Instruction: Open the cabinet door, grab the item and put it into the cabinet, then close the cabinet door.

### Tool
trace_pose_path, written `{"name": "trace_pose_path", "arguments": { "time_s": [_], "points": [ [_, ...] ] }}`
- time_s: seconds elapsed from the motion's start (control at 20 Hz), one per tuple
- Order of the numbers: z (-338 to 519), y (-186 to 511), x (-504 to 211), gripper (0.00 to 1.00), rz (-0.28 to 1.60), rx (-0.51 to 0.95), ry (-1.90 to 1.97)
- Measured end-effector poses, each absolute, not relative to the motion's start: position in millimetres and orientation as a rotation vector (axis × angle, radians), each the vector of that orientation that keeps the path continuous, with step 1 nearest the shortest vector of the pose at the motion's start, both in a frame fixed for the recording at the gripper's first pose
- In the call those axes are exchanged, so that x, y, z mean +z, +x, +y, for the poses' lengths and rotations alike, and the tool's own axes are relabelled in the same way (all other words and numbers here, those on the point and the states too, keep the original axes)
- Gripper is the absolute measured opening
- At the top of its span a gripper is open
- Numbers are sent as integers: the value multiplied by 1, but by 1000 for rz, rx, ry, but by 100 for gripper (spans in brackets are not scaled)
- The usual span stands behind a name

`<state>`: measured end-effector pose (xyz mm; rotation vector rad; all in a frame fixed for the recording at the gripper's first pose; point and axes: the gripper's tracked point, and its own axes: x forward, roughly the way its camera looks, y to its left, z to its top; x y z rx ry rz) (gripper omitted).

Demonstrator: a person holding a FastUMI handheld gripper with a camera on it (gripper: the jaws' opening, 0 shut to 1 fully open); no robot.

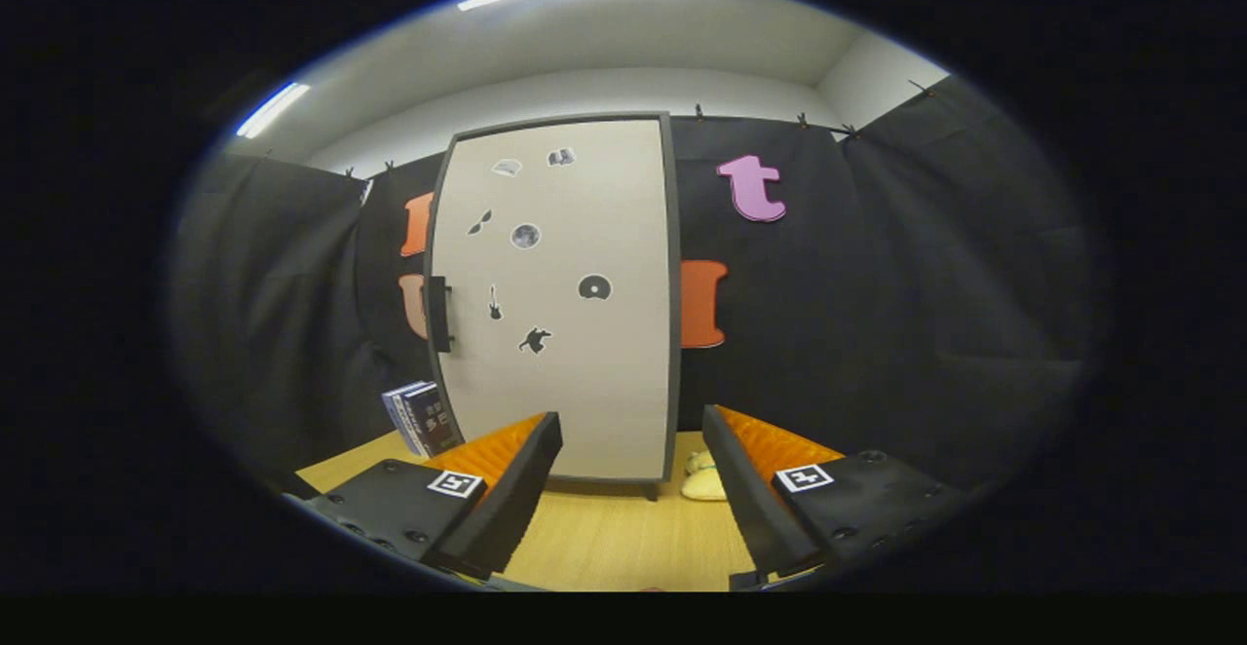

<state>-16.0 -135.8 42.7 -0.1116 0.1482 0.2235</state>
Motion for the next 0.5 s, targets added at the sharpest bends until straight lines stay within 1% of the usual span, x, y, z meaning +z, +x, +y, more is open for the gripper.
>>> {"name": "trace_pose_path", "arguments": {
  "time_s": [0.5],
  "points": [
    [-156, -28, 57, 94, 125, 184, -139]
  ]
}}
